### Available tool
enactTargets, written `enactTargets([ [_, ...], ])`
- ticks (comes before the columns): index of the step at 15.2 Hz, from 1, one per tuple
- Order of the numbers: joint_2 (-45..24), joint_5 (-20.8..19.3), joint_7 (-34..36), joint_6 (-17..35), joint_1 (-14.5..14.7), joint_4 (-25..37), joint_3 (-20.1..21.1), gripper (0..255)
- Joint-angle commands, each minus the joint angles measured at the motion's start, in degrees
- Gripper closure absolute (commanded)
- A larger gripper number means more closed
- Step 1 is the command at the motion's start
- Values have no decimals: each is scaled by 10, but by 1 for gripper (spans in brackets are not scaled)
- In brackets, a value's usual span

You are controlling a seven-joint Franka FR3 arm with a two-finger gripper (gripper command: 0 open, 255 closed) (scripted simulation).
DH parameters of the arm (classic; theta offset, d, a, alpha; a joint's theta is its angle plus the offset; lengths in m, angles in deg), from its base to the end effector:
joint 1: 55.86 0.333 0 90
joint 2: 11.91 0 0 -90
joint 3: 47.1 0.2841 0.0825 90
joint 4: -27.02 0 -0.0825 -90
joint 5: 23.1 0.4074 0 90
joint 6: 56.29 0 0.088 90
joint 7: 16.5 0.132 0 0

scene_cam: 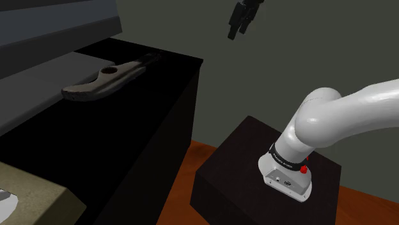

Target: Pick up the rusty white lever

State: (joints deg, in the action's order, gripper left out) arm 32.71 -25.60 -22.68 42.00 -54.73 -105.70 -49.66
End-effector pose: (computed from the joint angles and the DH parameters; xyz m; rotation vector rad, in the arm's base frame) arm 0.3735 -0.0172 0.5744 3.1030 0.1482 0.2745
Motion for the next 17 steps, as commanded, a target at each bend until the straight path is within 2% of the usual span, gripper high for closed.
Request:
enactTargets([
  [1,0,0,0,0,0,0,0,0],
  [5,-29,37,139,22,-14,-4,66,0],
  [10,-95,74,310,53,-34,22,145,0],
  [17,-231,86,549,92,-72,109,244,0],
])
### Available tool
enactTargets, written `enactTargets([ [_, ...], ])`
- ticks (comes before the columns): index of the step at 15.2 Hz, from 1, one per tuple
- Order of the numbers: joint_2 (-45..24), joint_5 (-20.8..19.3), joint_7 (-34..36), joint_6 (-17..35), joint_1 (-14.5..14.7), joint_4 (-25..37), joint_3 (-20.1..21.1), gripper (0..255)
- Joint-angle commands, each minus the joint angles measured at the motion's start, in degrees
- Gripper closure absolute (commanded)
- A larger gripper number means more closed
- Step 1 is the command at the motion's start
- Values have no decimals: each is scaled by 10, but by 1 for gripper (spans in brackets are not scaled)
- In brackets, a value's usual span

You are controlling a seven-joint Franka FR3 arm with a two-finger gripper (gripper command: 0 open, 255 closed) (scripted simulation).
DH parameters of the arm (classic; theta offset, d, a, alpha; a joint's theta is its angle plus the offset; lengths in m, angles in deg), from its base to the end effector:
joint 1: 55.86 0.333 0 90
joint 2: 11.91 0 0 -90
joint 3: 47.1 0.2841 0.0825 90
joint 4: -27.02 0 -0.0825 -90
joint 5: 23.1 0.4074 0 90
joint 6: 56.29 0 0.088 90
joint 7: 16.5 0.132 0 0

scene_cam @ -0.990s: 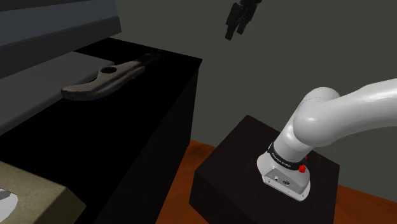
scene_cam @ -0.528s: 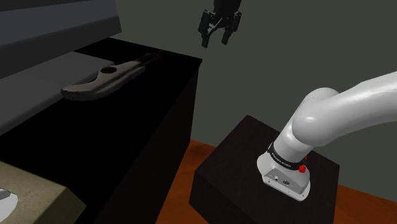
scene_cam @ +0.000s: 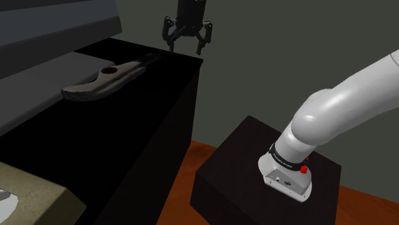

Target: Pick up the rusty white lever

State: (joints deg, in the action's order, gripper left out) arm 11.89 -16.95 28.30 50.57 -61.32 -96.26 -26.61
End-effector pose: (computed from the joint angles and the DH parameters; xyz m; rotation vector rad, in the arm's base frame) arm 0.4634 0.1472 0.5068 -2.9935 0.8705 -0.1737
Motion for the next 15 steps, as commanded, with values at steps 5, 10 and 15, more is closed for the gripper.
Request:
enactTargets([
  [5,-144,-32,213,22,-30,107,68,0],
  [10,-279,-89,384,20,-28,223,93,0],
  [15,-406,-139,522,0,2,352,81,0],
])
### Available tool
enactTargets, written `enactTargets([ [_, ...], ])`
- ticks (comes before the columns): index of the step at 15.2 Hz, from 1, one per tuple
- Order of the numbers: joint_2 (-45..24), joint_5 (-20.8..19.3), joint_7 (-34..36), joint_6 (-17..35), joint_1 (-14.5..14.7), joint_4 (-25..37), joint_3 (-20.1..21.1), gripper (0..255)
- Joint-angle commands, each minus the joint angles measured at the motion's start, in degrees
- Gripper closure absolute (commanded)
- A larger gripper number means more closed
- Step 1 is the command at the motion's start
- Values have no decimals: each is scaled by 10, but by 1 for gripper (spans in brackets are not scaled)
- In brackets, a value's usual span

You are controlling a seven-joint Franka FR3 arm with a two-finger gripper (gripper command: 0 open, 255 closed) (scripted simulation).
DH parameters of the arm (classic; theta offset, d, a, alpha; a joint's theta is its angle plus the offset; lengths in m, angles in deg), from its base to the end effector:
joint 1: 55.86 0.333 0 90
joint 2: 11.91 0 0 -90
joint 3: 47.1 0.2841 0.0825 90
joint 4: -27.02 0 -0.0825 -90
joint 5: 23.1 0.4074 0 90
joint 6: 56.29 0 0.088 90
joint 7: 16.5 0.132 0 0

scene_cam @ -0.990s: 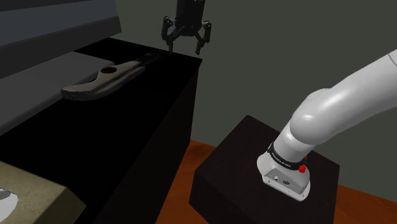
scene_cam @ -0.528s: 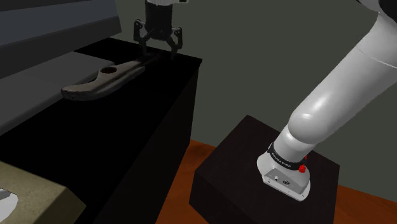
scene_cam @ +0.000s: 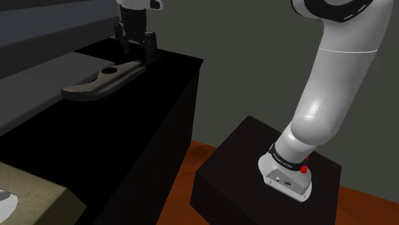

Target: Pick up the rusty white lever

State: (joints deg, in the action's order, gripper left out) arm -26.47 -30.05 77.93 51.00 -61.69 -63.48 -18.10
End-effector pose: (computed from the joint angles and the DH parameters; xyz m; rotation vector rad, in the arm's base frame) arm 0.6167 0.2251 0.4511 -2.5140 1.7754 -0.0509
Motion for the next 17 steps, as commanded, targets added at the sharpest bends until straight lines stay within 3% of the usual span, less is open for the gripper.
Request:
enactTargets([
  [1,-22,-8,25,3,6,17,-5,0],
  [9,-28,-12,28,51,4,-27,-7,0],
  [10,-27,-12,29,52,4,-29,-7,255],
  [17,-27,-11,29,52,4,-29,-7,255],
])
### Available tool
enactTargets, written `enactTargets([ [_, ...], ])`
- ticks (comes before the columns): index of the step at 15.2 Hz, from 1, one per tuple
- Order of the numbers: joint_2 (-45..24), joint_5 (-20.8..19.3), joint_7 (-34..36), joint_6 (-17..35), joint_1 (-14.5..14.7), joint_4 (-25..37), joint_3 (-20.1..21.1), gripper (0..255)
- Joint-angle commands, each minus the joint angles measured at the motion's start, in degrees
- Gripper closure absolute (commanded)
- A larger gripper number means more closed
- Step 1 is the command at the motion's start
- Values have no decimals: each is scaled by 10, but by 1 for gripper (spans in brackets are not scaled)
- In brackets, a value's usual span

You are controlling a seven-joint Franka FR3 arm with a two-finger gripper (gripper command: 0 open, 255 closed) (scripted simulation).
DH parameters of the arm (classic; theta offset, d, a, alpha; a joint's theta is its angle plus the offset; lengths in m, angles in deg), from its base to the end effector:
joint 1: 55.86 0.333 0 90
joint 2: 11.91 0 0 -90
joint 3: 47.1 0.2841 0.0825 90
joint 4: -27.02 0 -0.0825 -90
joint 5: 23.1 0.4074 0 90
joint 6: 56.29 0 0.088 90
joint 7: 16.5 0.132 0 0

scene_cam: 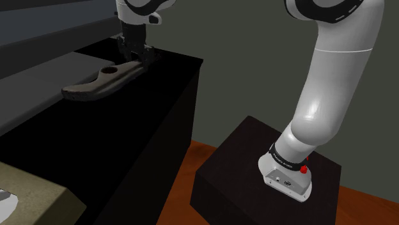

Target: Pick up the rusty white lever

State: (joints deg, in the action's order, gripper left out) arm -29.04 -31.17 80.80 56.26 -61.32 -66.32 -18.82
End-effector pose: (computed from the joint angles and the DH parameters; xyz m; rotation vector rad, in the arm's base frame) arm 0.6251 0.2247 0.4072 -2.4709 1.8286 -0.0466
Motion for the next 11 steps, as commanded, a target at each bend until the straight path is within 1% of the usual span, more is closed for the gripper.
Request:
enactTargets([
  [1,0,0,0,0,0,-1,0,255],
  [2,-2,-1,0,-1,0,2,0,255],
  [11,4,4,-4,-68,3,64,3,255],
])
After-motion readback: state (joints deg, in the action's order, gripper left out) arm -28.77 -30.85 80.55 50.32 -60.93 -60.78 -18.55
